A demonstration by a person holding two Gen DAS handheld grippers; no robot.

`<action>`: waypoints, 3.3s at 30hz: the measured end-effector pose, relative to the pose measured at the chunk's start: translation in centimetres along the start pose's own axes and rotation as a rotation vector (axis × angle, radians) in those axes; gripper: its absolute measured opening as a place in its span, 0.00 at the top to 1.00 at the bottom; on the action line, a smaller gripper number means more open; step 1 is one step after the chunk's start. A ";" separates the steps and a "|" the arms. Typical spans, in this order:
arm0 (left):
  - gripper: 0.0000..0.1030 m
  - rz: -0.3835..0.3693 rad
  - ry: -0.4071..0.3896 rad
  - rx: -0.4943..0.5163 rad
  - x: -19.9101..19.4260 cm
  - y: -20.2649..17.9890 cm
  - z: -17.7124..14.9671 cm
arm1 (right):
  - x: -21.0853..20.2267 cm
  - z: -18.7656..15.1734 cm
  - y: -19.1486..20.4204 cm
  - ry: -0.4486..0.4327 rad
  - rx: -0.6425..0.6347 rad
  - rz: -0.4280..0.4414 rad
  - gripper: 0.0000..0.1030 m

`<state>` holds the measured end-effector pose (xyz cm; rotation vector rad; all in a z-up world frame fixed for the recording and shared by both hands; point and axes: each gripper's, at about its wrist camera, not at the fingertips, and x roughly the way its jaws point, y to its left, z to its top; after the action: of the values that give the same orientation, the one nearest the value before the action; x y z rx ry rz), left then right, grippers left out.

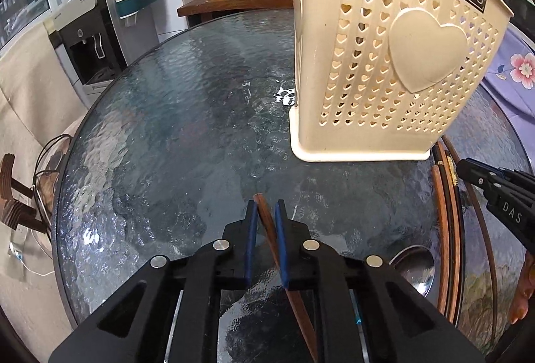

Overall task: Organize utensils
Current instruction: 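Grasp a wooden chopstick with the left tool while the right tool grasps another, then lift both chopsticks and carry them above the cream holder with both tools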

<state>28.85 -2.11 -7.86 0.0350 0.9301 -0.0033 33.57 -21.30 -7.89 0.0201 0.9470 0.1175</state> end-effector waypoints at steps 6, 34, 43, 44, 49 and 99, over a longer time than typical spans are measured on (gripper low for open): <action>0.91 0.006 -0.006 -0.007 0.3 0.0 0.4 | -0.1 -0.4 0.3 -0.005 -0.009 -0.007 0.92; 0.93 -0.199 -0.251 -0.066 -8.7 1.0 0.8 | -10.8 0.0 -1.3 -0.309 0.009 0.174 0.93; 0.93 -0.272 -0.426 -0.037 -16.8 1.9 0.3 | -18.7 -1.1 -1.8 -0.425 -0.043 0.316 0.93; 0.93 -0.279 -0.438 -0.037 -17.4 2.2 0.5 | -19.4 -1.1 -2.0 -0.431 -0.042 0.336 0.93; 0.93 -0.303 -0.484 -0.027 -19.8 2.5 0.2 | -21.5 -1.3 -1.7 -0.456 -0.046 0.371 0.93; 0.93 -0.234 -0.611 -0.065 -18.5 2.1 15.9 | -19.0 14.1 2.2 -0.565 -0.048 0.266 0.93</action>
<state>30.63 -0.71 16.53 -0.1297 0.3189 -0.1909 33.80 -20.75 15.91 0.1283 0.3726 0.3608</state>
